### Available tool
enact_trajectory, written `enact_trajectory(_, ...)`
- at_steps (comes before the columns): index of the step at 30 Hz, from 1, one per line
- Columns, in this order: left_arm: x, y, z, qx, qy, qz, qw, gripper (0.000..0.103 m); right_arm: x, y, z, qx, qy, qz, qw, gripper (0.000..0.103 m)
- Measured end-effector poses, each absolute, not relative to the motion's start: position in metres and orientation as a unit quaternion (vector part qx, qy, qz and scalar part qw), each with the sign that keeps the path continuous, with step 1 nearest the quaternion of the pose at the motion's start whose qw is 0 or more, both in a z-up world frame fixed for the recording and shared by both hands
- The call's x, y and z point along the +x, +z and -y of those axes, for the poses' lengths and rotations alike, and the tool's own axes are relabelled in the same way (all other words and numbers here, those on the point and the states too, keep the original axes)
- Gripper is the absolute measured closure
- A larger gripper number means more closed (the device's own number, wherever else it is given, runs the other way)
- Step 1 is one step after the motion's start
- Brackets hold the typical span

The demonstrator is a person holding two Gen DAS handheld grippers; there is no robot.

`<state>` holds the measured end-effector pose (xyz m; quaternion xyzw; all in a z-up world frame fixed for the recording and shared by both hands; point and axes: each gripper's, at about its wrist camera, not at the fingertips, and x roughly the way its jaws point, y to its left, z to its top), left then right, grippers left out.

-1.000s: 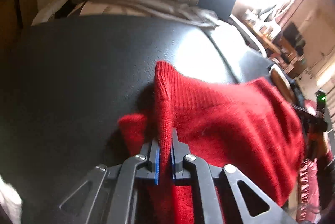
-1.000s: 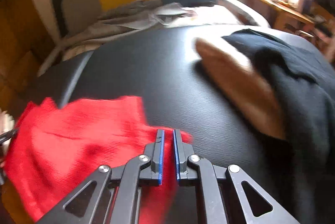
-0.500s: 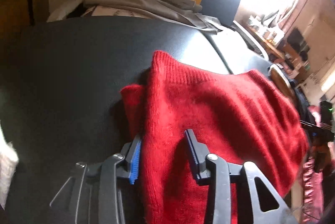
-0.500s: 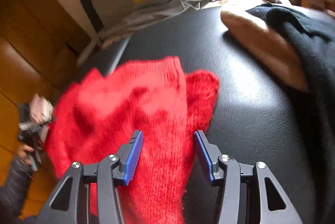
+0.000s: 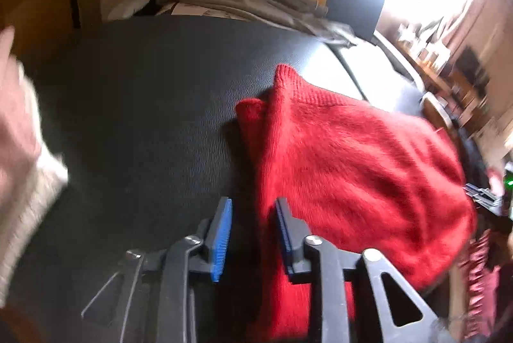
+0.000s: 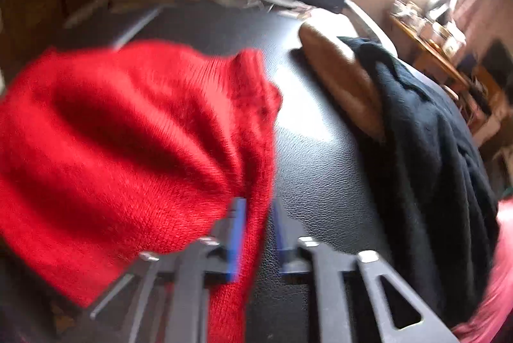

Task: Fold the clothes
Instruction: 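Lay the folded sweater flat and open both grippers above it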

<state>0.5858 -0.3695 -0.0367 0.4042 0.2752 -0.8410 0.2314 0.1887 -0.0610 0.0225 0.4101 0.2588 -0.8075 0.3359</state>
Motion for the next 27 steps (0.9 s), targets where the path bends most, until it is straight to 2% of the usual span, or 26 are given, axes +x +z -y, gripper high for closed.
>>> enact_trajectory(5,0.6,-0.04,0.353,0.395,-0.856,-0.269,0.198,0.068,0.209,0.056,0.056,0.386,-0.81,-0.169,0.408,0.047)
enact_trajectory(9,0.588,-0.039,0.348,0.4,-0.866,-0.239,0.178,0.066,0.232,0.051,0.087,0.396,-0.781,-0.151,0.459,0.046)
enact_trajectory(11,0.584,-0.044,0.354,0.407,-0.861,-0.253,0.173,0.067,0.25,0.046,0.098,0.396,-0.77,-0.158,0.474,0.045)
enact_trajectory(13,0.583,-0.048,0.361,0.407,-0.853,-0.285,0.158,0.08,0.263,0.036,0.111,0.399,-0.761,-0.175,0.481,0.042)
enact_trajectory(14,0.586,-0.047,0.361,0.402,-0.852,-0.297,0.155,0.099,0.269,0.03,0.117,0.401,-0.757,-0.182,0.483,0.041)
enact_trajectory(19,0.618,-0.034,0.347,0.388,-0.855,-0.32,0.129,0.099,0.276,0.021,0.114,0.4,-0.759,-0.197,0.474,0.039)
enact_trajectory(23,0.631,-0.064,0.344,0.421,-0.83,-0.334,0.152,0.098,0.27,0.008,0.102,0.409,-0.753,-0.166,0.488,0.033)
enact_trajectory(24,0.634,-0.063,0.345,0.409,-0.829,-0.348,0.152,0.098,0.269,0.006,0.099,0.404,-0.752,-0.158,0.497,0.029)
enact_trajectory(25,0.637,-0.061,0.347,0.404,-0.828,-0.357,0.158,0.096,0.271,0.007,0.099,0.404,-0.75,-0.156,0.501,0.026)
enact_trajectory(27,0.643,-0.049,0.35,0.399,-0.824,-0.354,0.194,0.084,0.274,0.009,0.097,0.405,-0.745,-0.153,0.507,0.025)
